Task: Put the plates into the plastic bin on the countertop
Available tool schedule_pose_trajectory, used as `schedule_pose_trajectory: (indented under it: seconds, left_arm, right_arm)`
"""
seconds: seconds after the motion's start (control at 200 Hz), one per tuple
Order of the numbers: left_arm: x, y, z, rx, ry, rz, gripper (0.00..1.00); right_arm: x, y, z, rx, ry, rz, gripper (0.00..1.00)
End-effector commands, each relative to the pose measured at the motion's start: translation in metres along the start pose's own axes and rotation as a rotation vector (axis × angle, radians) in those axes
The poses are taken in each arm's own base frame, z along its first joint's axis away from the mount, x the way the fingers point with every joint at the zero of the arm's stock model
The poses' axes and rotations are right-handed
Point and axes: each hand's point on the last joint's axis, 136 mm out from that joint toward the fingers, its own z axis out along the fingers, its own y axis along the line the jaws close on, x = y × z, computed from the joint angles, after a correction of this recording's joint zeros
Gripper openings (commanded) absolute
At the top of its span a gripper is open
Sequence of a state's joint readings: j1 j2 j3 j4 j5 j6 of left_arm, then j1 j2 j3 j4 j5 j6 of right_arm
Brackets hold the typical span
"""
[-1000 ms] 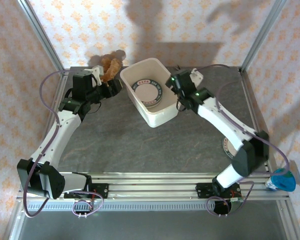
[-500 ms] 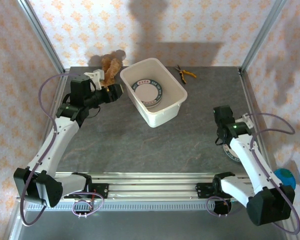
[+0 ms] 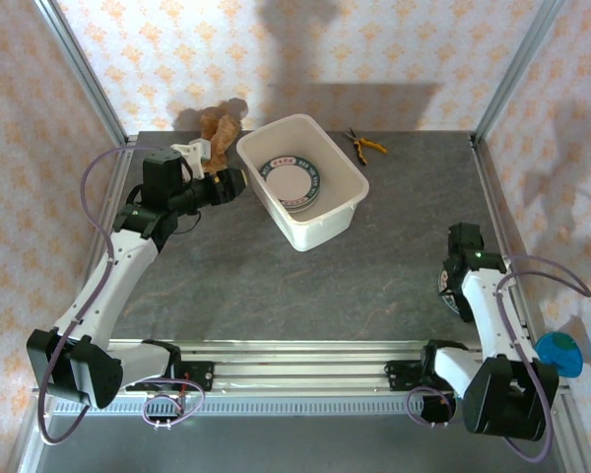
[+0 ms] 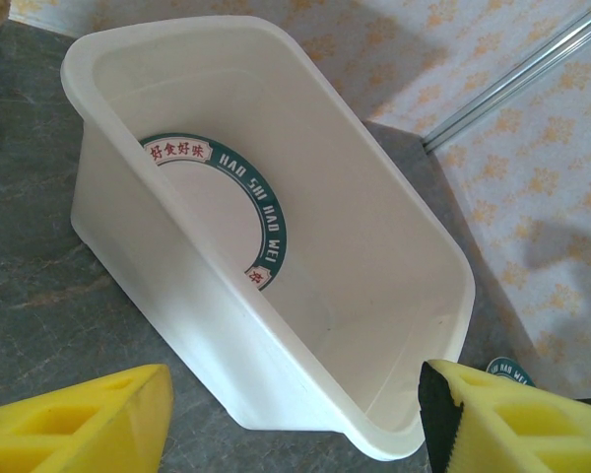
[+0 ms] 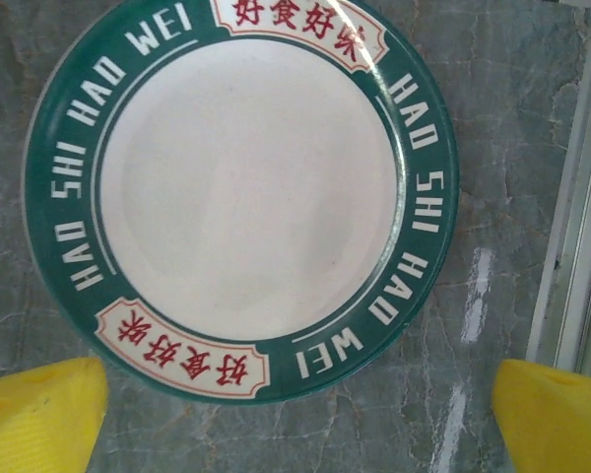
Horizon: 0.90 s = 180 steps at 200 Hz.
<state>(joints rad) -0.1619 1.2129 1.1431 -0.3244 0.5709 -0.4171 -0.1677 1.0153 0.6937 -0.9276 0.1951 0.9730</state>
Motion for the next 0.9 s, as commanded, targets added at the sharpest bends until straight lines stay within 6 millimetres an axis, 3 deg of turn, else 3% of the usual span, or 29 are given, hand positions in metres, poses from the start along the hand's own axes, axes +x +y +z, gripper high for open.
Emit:
schedule_pose_trajectory:
  seconds: [0.0, 0.46, 0.701, 0.896]
  left_arm:
    - [0.004, -0.002, 0.004, 0.017, 0.024, 0.002, 0.68]
    - [-0.004, -0.02, 0.025, 0.023, 0.077, 0.036, 0.68]
    - [-0.005, -0.026, 0.038, 0.017, 0.085, 0.041, 0.68]
    - [-0.009, -0.024, 0.046, -0.006, 0.088, 0.044, 0.68]
  right_arm:
    - [0.0, -0.01, 0.013, 0.031, 0.034, -0.004, 1.0]
    - [-0.018, -0.041, 0.042, 0.167, 0.057, 0.021, 1.0]
    - [-0.033, -0.042, 0.053, 0.173, 0.066, 0.032, 1.0]
    - [-0.036, -0.042, 0.074, 0.221, 0.119, 0.012, 1.0]
